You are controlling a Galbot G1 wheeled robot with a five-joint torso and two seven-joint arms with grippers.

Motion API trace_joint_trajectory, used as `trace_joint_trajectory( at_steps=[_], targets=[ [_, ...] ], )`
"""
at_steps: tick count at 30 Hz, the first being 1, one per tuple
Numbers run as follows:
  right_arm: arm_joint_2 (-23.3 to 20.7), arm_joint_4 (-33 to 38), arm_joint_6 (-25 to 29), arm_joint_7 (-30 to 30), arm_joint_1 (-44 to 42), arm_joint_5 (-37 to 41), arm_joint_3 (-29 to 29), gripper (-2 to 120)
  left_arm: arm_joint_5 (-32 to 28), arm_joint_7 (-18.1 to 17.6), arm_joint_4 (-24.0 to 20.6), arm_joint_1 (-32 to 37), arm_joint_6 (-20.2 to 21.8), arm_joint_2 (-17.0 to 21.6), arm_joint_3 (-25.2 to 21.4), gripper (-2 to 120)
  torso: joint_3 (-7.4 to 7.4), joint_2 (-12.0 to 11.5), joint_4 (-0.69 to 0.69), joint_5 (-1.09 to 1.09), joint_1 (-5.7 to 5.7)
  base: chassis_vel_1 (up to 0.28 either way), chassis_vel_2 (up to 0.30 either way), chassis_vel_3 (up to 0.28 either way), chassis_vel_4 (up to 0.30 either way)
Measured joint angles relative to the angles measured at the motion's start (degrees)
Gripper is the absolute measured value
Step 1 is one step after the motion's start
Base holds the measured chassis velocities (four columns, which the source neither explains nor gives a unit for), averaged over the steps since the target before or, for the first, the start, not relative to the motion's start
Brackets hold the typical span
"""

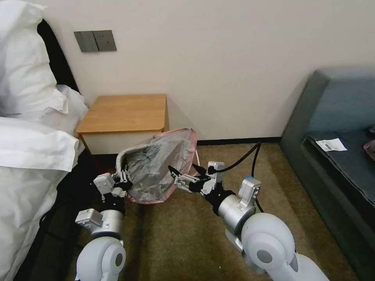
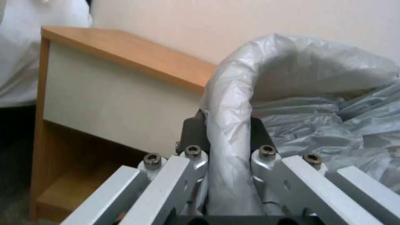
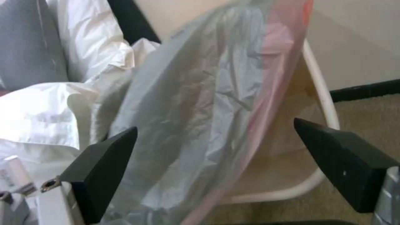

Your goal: Pick up the garbage bag from the table and place it over the trash can.

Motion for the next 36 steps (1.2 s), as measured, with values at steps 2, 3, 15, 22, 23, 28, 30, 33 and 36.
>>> trace_joint_trajectory(
  at_steps=[2,3,15,22,23,28,30,33,36],
  targets=[
    [0.04,-0.33,0.08,-0.07,0.16,-0.11,0.09,97,-0.04,0.00,-0.37,0.14,0.00,0.01,0.02,9,0.00,0.00,0.00,0.00,0.00,0.000,0.000,0.000,0.000],
    [0.14,-0.73,0.18,-0.18,0.37,-0.30,0.11,97,-0.05,0.00,-0.82,0.39,0.00,0.00,0.09,8,0.00,0.00,0.00,0.00,0.00,0.000,0.000,0.000,0.000],
    [1.12,-2.58,1.01,-1.59,1.38,-2.22,-0.20,78,0.80,0.17,-1.70,2.20,-0.28,-0.16,0.12,8,0.00,0.00,0.00,0.00,0.00,0.000,0.000,0.000,0.000],
    [0.90,-2.37,1.81,-3.05,0.87,-3.66,0.27,52,0.83,0.17,-1.45,1.92,-0.28,-0.18,-0.02,8,0.00,0.00,0.00,0.00,0.00,0.000,0.000,0.000,0.000],
    [0.89,-2.36,1.92,-3.24,0.86,-3.95,0.28,48,0.83,0.17,-1.40,1.92,-0.28,-0.19,-0.02,8,0.00,0.00,0.00,0.00,0.00,0.000,0.000,0.000,0.000],
    [0.91,-2.50,2.23,-3.72,0.90,-4.62,0.29,27,0.83,0.15,-1.37,1.97,-0.28,-0.25,-0.03,8,0.00,0.00,0.00,0.00,0.00,0.000,0.000,0.000,0.000],
    [0.95,-2.73,2.34,-3.84,0.92,-4.92,0.26,22,0.83,0.14,-1.38,1.97,-0.28,-0.27,-0.03,8,0.00,0.00,0.00,0.00,0.00,0.000,0.000,0.000,0.000],
    [1.03,-2.85,2.51,-3.96,0.92,-5.28,0.25,12,0.83,0.13,-1.37,1.96,-0.28,-0.27,-0.01,8,0.00,0.00,0.00,0.00,0.00,0.000,0.000,0.000,0.000],
    [1.06,-2.86,2.64,-4.14,0.86,-5.70,0.24,2,0.83,0.11,-1.23,1.90,-0.28,-0.26,0.01,8,0.00,0.00,0.00,0.00,0.00,0.000,0.000,0.000,0.000]
  ],
)
